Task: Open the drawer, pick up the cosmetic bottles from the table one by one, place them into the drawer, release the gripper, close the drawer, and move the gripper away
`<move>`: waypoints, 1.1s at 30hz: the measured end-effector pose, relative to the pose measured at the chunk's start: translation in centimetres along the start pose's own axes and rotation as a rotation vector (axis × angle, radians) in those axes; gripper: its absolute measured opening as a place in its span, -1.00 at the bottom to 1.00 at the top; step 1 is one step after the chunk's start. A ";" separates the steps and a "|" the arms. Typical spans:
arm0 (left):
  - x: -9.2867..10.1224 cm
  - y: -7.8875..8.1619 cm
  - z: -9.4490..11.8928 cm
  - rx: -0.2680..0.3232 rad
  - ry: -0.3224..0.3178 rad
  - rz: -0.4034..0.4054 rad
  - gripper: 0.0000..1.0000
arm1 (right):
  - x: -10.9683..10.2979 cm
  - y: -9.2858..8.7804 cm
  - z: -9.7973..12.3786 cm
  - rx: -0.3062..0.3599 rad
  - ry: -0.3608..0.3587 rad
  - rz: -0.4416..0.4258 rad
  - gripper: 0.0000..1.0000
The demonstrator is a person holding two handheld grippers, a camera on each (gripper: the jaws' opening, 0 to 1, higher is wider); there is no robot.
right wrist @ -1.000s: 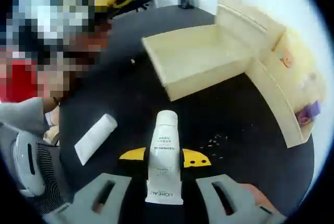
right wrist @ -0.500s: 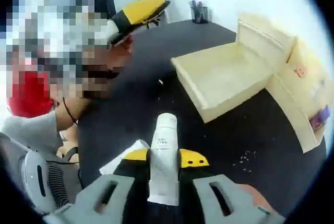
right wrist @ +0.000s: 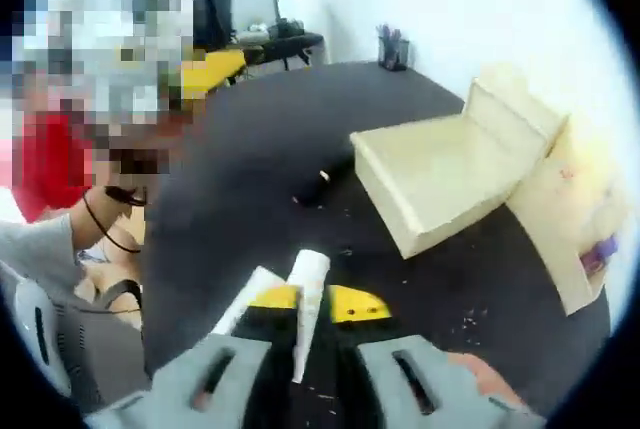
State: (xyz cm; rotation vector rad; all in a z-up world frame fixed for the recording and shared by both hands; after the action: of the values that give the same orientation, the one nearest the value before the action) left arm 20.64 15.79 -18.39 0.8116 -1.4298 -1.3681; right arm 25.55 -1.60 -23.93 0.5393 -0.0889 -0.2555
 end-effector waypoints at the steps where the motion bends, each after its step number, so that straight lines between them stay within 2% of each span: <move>1: 0.4 -0.3 0.4 -0.003 -0.005 0.004 -0.46 | -0.2 -0.5 0.4 0.025 -0.054 0.034 -0.65; 2: 0.8 -0.7 0.8 -0.008 -0.004 0.006 -0.46 | -0.5 -1.2 0.8 0.067 -0.149 0.102 -0.65; 4: 1.5 -1.6 1.3 -0.014 -0.007 -0.002 -0.46 | -1.2 -2.5 1.5 0.128 -0.276 0.161 -0.65; 5: 1.9 -2.2 1.5 -0.023 -0.005 -0.007 -0.46 | -1.8 -3.2 1.6 0.151 -0.309 0.183 -0.67; 6: 2.1 -2.6 1.6 -0.029 -0.005 -0.009 -0.46 | -2.6 -3.4 1.6 0.201 -0.328 0.242 -0.71; 8: 2.4 -3.2 1.8 -0.035 -0.010 0.000 -0.46 | -3.5 -4.9 1.0 0.173 -0.316 0.225 -0.73; 9: 2.6 -3.5 1.9 -0.036 -0.012 0.008 -0.46 | -3.9 -5.8 0.6 0.153 -0.329 0.248 -0.73; 11: 2.8 -4.0 2.0 -0.036 -0.018 0.027 -0.46 | -3.4 -6.5 -0.3 0.108 -0.356 0.247 -0.73; 12: 2.9 -4.3 2.1 -0.039 -0.021 0.034 -0.46 | -3.0 -6.7 -0.6 0.102 -0.346 0.217 -0.73; 13: 3.0 -4.6 2.1 -0.042 -0.023 0.041 -0.46 | -2.8 -6.8 -0.9 0.125 -0.291 0.150 -0.73; 14: 3.1 -5.1 2.1 -0.047 -0.023 0.046 -0.46 | -2.5 -6.7 -1.2 0.165 -0.204 0.053 -0.72; 15: 3.2 -5.4 2.2 -0.051 -0.024 0.049 -0.46 | -2.2 -7.0 -1.5 0.170 -0.113 -0.035 -0.71; 16: 3.2 -5.7 2.4 -0.057 -0.022 0.051 -0.46 | -1.8 -7.2 -1.7 0.185 -0.050 -0.087 -0.70; 17: 3.1 -6.0 2.5 -0.061 -0.021 0.053 -0.46 | -1.4 -7.4 -1.9 0.203 -0.017 -0.107 -0.69; 19: 3.0 -6.4 2.9 -0.071 -0.022 0.061 -0.46 | -0.8 -7.8 -2.1 0.231 -0.019 -0.089 -0.69; 21: 2.9 -6.7 3.2 -0.072 -0.025 0.071 -0.46 | -0.8 -7.9 -2.3 0.229 -0.017 -0.085 -0.66; 25: 2.8 -7.1 3.3 -0.082 -0.028 0.088 -0.46 | -1.2 -7.6 -3.0 0.241 0.050 -0.096 -0.54; 33: 3.0 -8.0 3.2 -0.099 -0.035 0.083 -0.46 | -2.3 -7.1 -3.4 0.247 0.138 -0.126 -0.66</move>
State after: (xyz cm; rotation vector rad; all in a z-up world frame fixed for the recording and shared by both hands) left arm 15.47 12.95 -25.34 0.6602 -1.3958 -1.3839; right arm 22.28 -5.21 -30.57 0.8085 0.0488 -0.3313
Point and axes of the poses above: the point that each gripper's makers call its tool centre point, and the gripper's own axes: z roughly backward along the fingers, x roughly to its right, y roughly out of its top, the point moved 5 cm from there along z, roughly backward along the fingers, and after that the axes turned 15 degrees about -x, right-handed, at the moved point
